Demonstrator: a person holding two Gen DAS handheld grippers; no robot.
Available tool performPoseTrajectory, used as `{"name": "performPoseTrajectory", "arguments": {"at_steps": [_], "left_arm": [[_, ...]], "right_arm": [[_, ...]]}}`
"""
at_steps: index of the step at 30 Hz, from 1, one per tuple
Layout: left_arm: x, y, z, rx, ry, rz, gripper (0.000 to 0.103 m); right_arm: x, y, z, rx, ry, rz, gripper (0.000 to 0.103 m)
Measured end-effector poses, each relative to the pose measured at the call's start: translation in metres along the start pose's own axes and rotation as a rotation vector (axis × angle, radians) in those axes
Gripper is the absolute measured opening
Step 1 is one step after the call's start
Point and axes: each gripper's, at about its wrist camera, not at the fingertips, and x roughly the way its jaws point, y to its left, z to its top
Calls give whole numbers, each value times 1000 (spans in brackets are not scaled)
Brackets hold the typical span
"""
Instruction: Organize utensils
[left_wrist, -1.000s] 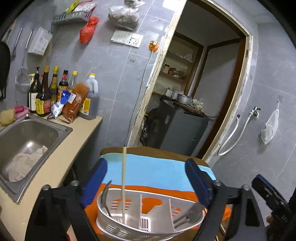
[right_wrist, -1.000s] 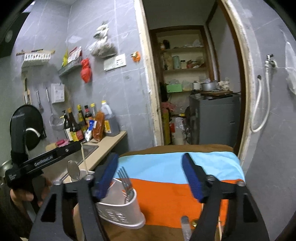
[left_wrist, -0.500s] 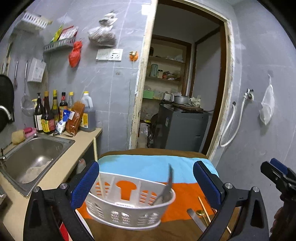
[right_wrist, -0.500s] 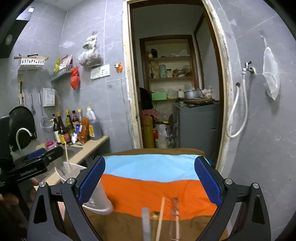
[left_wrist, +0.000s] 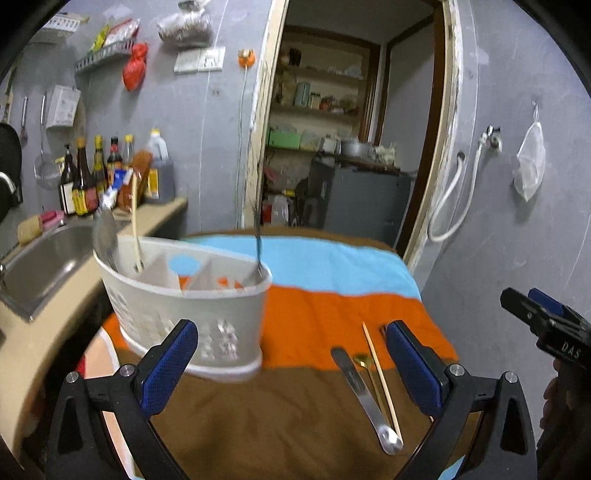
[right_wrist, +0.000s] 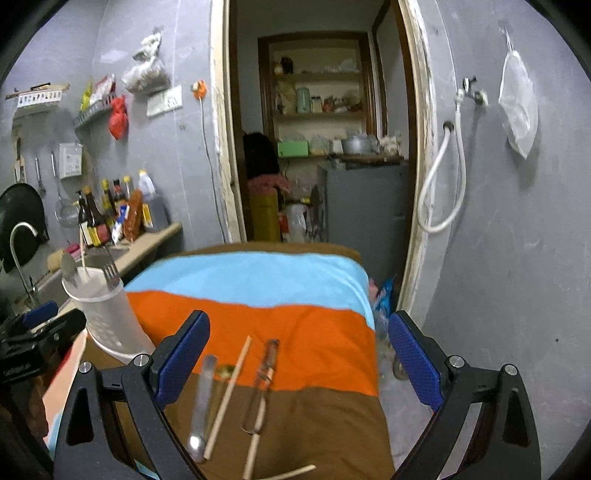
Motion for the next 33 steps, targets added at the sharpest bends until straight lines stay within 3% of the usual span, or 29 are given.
{"name": "performPoseTrajectory", "arguments": {"at_steps": [10, 13, 15, 16, 18, 21, 33], "left_arm": [[48, -25, -29, 17, 156, -4, 102], [61, -31, -34, 28, 201, -23, 87], [74, -35, -37, 36, 248, -36, 71], [79, -36, -38, 34, 266, -48, 67], [90, -36, -41, 20, 307, -73, 46], [106, -35, -45, -17, 361, -112, 35], [122, -43, -49, -21, 408, -123, 25]], "right_arm": [[59, -25, -25, -27, 137, 43, 95], [78, -24, -30, -43, 176, 82, 95], [93, -23, -31, -43, 198, 124, 93], [98, -22, -32, -44, 209, 139, 89], [117, -18, -32, -51, 245, 180, 81], [137, -11, -34, -58, 281, 224, 64], [200, 24, -47, -121, 430, 327, 37]]}}
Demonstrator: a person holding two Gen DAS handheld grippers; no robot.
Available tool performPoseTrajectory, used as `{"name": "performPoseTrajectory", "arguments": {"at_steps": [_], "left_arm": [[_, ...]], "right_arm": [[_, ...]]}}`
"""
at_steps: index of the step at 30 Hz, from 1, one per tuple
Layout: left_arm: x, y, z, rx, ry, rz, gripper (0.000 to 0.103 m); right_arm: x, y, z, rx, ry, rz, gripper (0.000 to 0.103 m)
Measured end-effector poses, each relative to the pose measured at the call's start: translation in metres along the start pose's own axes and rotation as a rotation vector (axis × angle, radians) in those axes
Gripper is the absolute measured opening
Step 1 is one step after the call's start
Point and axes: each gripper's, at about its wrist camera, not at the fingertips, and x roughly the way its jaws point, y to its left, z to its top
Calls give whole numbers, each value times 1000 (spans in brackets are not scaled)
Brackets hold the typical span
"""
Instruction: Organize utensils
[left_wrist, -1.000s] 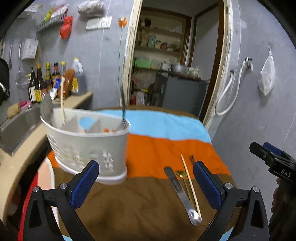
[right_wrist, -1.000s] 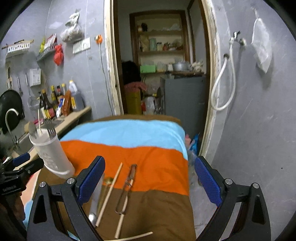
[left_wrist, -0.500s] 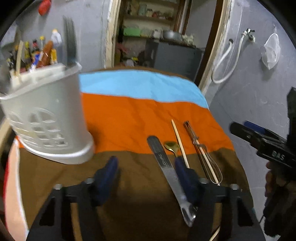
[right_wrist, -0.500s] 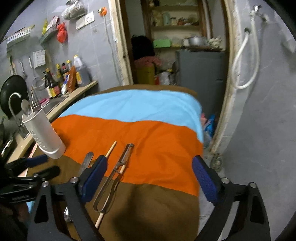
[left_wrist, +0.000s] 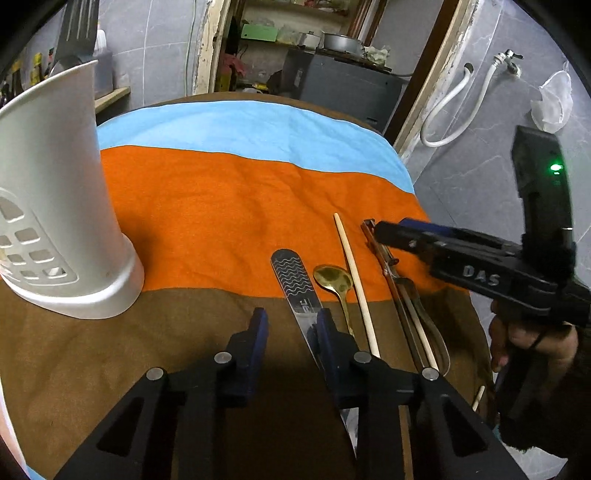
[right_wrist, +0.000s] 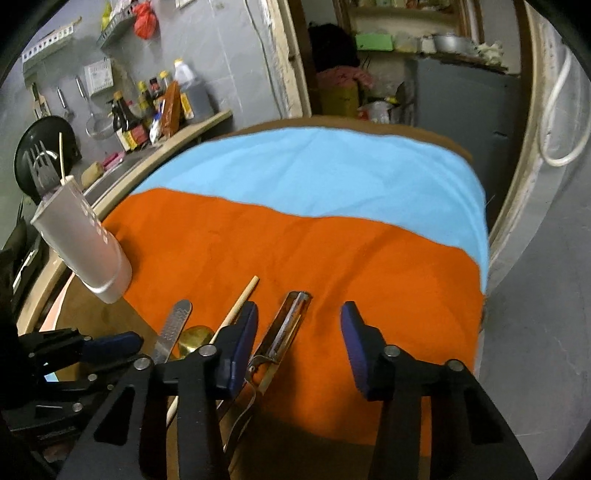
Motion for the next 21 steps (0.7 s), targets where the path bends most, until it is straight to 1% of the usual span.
{"name": "performPoseTrajectory", "arguments": {"at_steps": [4, 7, 9, 10, 11, 16, 21], "left_arm": [[1, 0, 1, -4, 0, 1, 23], [2, 1, 1, -4, 2, 2, 23], [1, 1, 1, -3, 3, 1, 23], [2, 2, 1, -2, 5, 1, 23], [2, 2, 1, -2, 8, -1, 23], [6, 2, 6, -10, 31, -32, 23], [13, 1, 15, -34, 70, -68, 23]], "right_arm": [[12, 1, -2, 1, 33, 28, 36], [15, 3, -3, -8, 35, 32, 36], [14, 3, -3, -7, 39, 34, 31], [14, 1, -2, -1, 39, 43, 24], [13, -2, -2, 11, 39, 53, 21], [4, -19, -10, 78, 19, 96, 18], [-7, -38, -21, 141, 0, 124, 17]]}}
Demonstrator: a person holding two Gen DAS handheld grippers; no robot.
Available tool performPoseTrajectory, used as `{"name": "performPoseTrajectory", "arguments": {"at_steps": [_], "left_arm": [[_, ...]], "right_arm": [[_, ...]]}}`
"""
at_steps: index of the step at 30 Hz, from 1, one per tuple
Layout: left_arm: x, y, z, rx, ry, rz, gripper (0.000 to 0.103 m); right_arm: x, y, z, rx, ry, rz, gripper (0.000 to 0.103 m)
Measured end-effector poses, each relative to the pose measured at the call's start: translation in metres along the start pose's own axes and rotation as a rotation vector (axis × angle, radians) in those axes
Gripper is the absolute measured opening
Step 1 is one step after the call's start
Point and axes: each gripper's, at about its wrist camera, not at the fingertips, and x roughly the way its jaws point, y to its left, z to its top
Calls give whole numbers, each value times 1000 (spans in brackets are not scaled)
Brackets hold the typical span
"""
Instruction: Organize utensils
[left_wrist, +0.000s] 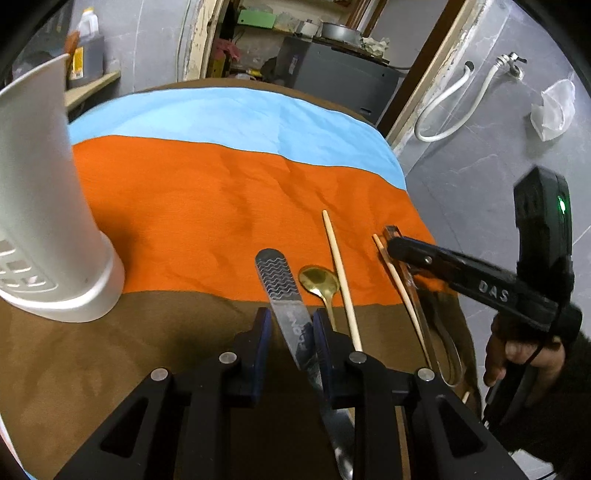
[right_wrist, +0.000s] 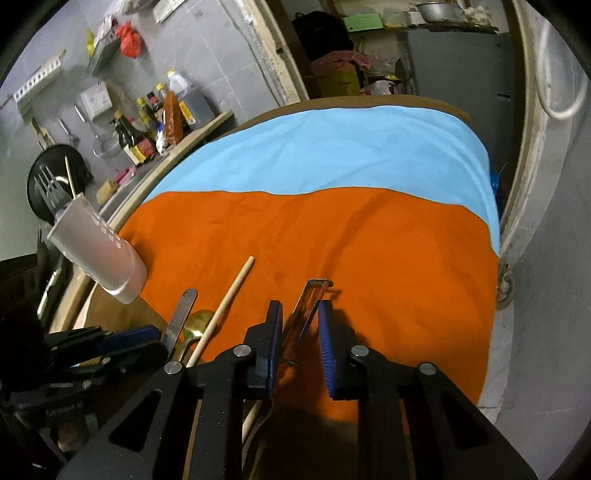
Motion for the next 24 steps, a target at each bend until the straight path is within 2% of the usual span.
{"name": "performPoseTrajectory", "arguments": {"at_steps": [5, 12, 18, 24], "left_arm": [[9, -6, 9, -3, 27, 11, 23], [25, -7, 24, -34, 89, 46, 22], [25, -16, 23, 42, 120, 95, 21], [18, -18, 23, 43, 149, 118, 19]], "right_arm": [[1, -15, -7, 52, 6, -2, 15], [5, -17, -9, 48, 18, -8, 15], [9, -11, -5, 42, 40, -33, 15], [14, 0, 3, 15, 100, -95, 16]]}}
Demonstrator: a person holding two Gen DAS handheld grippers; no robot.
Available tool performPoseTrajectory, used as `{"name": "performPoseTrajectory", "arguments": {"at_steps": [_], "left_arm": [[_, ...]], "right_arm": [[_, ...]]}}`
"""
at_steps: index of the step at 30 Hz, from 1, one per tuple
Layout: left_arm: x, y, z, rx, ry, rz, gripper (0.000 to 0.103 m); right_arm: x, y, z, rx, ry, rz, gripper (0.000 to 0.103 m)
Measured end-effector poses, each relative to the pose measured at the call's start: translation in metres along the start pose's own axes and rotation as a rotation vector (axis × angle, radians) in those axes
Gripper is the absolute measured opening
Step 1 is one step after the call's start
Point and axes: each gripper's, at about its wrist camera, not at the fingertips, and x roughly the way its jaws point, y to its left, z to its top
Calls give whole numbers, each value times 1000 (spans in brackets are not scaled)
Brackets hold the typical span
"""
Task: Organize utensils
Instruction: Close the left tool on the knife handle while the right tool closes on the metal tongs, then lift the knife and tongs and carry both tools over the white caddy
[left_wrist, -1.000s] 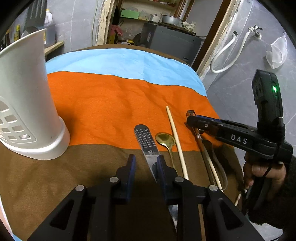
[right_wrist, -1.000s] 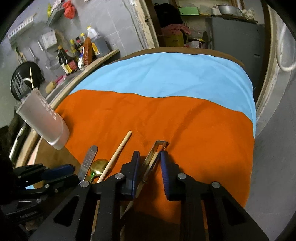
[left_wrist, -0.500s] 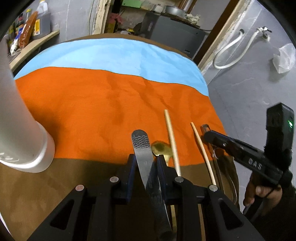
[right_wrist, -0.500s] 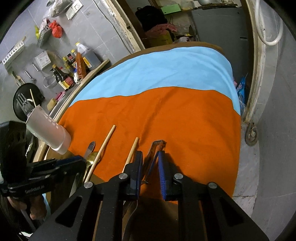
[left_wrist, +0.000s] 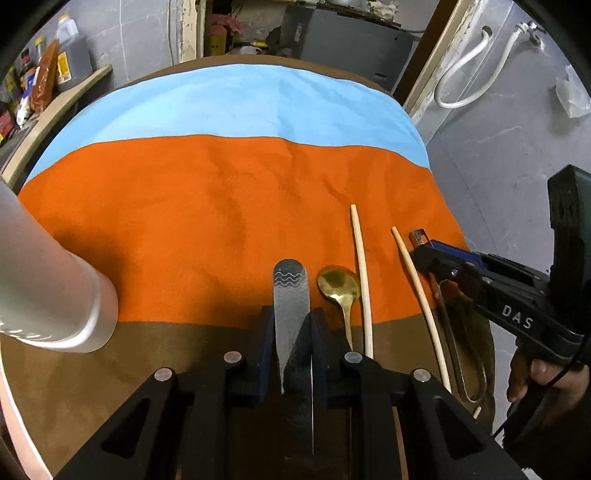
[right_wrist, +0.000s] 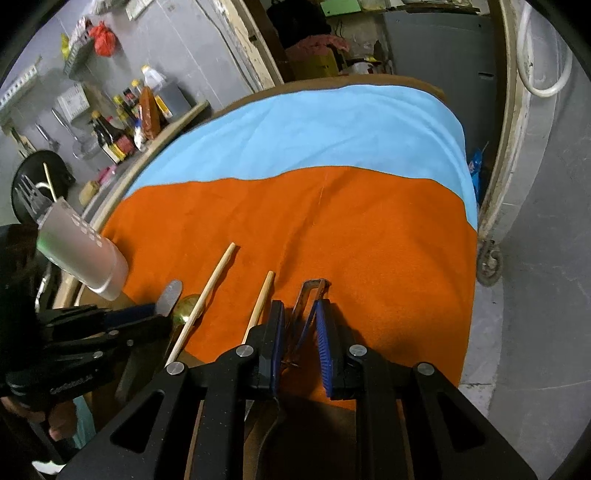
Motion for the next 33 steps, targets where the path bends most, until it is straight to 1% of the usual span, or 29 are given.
{"name": "performPoseTrajectory", "arguments": {"at_steps": [5, 7, 9, 11, 13, 15, 16, 17, 19, 21, 23, 26, 30, 33], "left_arm": [[4, -3, 8, 38, 55, -2, 19], [6, -7, 11, 49, 65, 18, 19], [9, -13, 13, 73, 72, 53, 20], [12, -19, 16, 85, 72, 78, 19], [12, -20, 16, 81, 70, 84, 19], [11, -15, 16, 51, 60, 59, 19], [9, -12, 15, 39, 55, 46, 18], [7, -8, 14, 24, 47, 29, 18], [2, -3, 10, 4, 26, 6, 18], [-6, -1, 3, 3, -11, -7, 18], [-20, -1, -7, 17, -70, -23, 18], [-38, -1, -22, 39, -152, -39, 18], [-65, 7, -39, 39, -259, -81, 18], [-82, 13, -46, 35, -328, -101, 18]], "right_arm": [[3, 10, 5, -49, 35, -65, 17], [4, 16, 7, -67, 49, -99, 17], [4, 21, 9, -81, 61, -130, 18], [4, 24, 10, -80, 65, -128, 27], [4, 27, 12, -85, 74, -145, 27], [3, 25, 13, -60, 72, -144, 26], [2, 22, 14, -45, 70, -155, 15], [0, 18, 15, -14, 68, -128, 14], [-5, 10, 12, 47, 54, -71, 12], [-16, 10, 7, 78, 9, -31, 11], [-34, 13, -1, 106, -74, 29, 11], [-57, 21, -13, 117, -170, 74, 11], [-76, 34, -29, 98, -252, 96, 11], [-88, 46, -38, 93, -314, 124, 11]]}}
